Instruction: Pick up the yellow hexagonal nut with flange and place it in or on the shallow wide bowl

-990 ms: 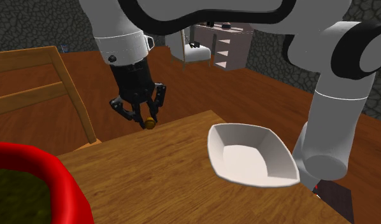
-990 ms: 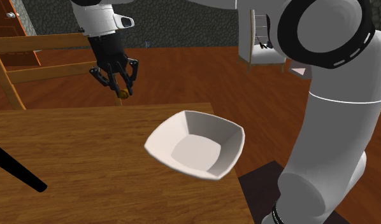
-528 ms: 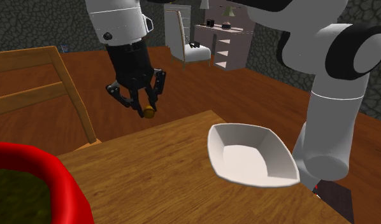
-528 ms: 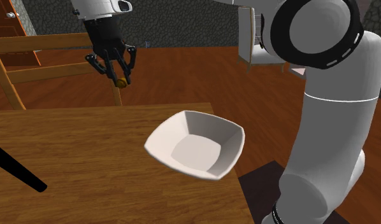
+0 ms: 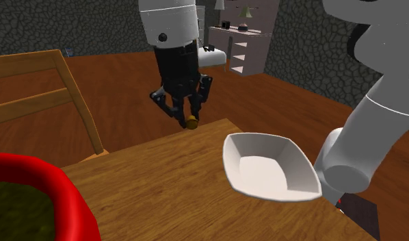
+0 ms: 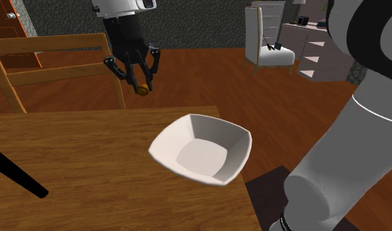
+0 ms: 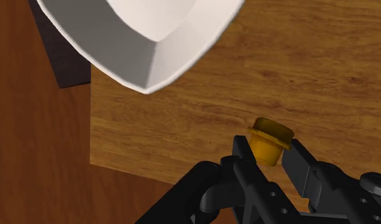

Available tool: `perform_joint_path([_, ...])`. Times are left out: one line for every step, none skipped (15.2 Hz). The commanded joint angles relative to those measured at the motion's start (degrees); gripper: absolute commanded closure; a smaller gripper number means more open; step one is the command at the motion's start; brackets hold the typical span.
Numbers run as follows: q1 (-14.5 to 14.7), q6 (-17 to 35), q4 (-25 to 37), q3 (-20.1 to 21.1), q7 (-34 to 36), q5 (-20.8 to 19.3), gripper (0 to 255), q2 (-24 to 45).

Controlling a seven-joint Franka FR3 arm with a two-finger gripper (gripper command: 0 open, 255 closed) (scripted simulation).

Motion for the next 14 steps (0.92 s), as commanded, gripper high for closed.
perform_joint_path([-0.5, 0.2, -5.3, -1.7, -2.4, 3.5, 255, -6.5])
perform_joint_path([-0.4, 0.1, -7.7, -2.6, -3.4, 4.9, 255, -9.3])
perform_joint_path([-0.1, 0.0, -9.9, -3.6, -4.3, 6.1, 255, -12.0])
perform_joint_path([0.3, -0.3, -12.0, -4.6, -5.2, 7.2, 255, -14.7])
perform_joint_path([0.8, -0.6, -14.0, -5.5, -6.0, 8.1, 255, -17.3])
perform_joint_path([1.3, -1.1, -15.9, -6.5, -6.7, 9.0, 255, -19.8])
perform_joint_path([1.9, -1.6, -17.7, -7.4, -7.3, 9.7, 255, -22.2])
perform_joint_path([2.5, -2.1, -19.5, -8.2, -7.9, 10.4, 255, -24.6])
perform_joint_path([3.1, -2.7, -21.1, -9.1, -8.3, 11.0, 255, -26.9])
perform_joint_path([3.8, -3.4, -22.7, -9.9, -8.8, 11.5, 255, -29.2])
perform_joint_path([4.5, -4.2, -24.2, -10.7, -9.1, 12.0, 255, -31.4])
perform_joint_path([5.1, -5.0, -25.6, -11.4, -9.5, 12.4, 255, -33.6])
perform_joint_path([5.8, -5.9, -27.0, -12.2, -9.7, 12.8, 255, -35.8])
perform_joint_path([6.0, -5.2, -28.0, -12.1, -9.8, 12.9, 255, -36.2])
